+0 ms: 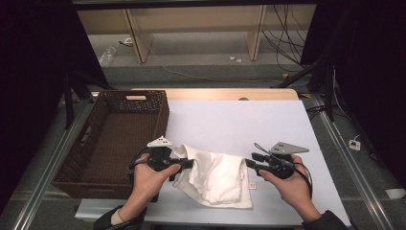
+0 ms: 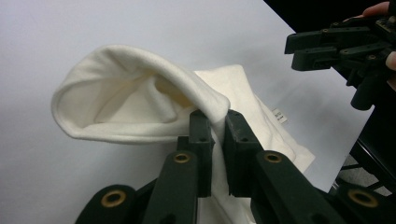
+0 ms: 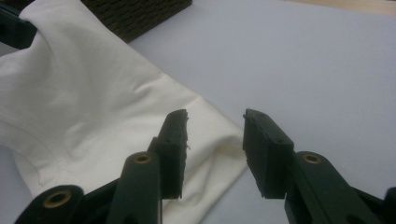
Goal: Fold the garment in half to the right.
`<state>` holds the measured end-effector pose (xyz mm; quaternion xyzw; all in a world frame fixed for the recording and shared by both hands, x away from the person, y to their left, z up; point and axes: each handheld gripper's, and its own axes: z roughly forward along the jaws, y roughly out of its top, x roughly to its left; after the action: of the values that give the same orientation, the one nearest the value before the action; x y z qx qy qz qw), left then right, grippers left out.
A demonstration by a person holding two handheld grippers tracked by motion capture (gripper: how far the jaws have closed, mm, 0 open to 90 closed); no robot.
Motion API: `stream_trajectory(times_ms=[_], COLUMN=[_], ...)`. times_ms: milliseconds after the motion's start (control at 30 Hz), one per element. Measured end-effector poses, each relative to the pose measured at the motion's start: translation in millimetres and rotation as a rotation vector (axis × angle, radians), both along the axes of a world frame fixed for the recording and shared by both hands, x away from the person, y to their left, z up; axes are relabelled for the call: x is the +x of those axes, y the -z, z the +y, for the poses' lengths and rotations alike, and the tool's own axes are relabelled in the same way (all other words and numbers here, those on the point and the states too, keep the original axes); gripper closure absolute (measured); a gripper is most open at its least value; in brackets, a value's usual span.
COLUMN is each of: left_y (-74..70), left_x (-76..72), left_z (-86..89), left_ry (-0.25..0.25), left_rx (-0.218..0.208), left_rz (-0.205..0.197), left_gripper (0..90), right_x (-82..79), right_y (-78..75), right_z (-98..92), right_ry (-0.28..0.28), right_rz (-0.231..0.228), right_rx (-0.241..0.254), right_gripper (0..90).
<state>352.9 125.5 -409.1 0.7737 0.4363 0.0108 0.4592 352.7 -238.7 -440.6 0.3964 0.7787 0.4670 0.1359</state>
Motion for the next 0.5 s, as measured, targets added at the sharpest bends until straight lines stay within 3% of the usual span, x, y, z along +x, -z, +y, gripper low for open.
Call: stream_trajectory(times_ms=[500], left_y=[-1.1], left_x=[-0.4], left_z=[-12.6], left_ry=[0.026], left_rx=[0.033], left_rz=[-0.027], left_gripper=[82.1], right_x=[-11.8], right_y=[-4.9], right_z=[-31.8], right_ry=[0.061], right_rz=[-0.008], right_rx=[0.023], right_gripper=[59.7])
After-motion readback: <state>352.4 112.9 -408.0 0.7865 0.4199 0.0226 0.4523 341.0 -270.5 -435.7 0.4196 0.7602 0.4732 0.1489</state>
